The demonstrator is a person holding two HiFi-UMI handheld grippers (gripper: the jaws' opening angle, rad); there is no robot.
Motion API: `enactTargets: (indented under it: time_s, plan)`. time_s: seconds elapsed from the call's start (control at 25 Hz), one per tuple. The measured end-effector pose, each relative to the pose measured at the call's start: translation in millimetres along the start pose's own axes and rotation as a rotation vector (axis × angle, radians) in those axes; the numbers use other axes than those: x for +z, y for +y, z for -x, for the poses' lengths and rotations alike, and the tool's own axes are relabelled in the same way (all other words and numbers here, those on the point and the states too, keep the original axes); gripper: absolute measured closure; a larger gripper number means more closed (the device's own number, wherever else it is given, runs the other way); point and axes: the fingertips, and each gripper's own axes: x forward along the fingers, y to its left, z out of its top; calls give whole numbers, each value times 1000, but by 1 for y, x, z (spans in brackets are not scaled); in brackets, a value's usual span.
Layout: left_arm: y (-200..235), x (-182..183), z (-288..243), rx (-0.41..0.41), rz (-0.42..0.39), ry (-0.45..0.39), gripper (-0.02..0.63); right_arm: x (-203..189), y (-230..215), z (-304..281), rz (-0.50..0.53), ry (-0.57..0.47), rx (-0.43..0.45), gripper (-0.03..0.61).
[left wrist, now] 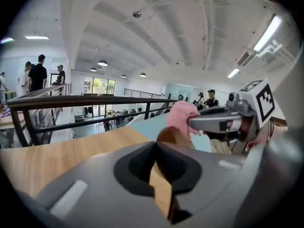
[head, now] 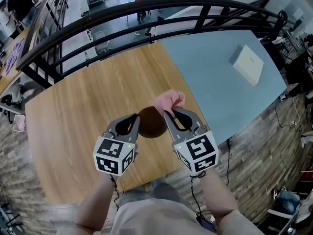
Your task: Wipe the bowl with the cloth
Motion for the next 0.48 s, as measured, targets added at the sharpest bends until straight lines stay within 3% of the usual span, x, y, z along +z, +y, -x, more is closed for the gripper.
enactTargets:
  time_s: [0.16, 0.48]
  plan:
    - [12, -5, -22, 5, 52, 15, 607, -18, -24, -2, -38, 17, -45, 548]
    - [45, -18, -69, -8, 254, 32, 607, -56, -51, -15, -115, 68, -91, 548]
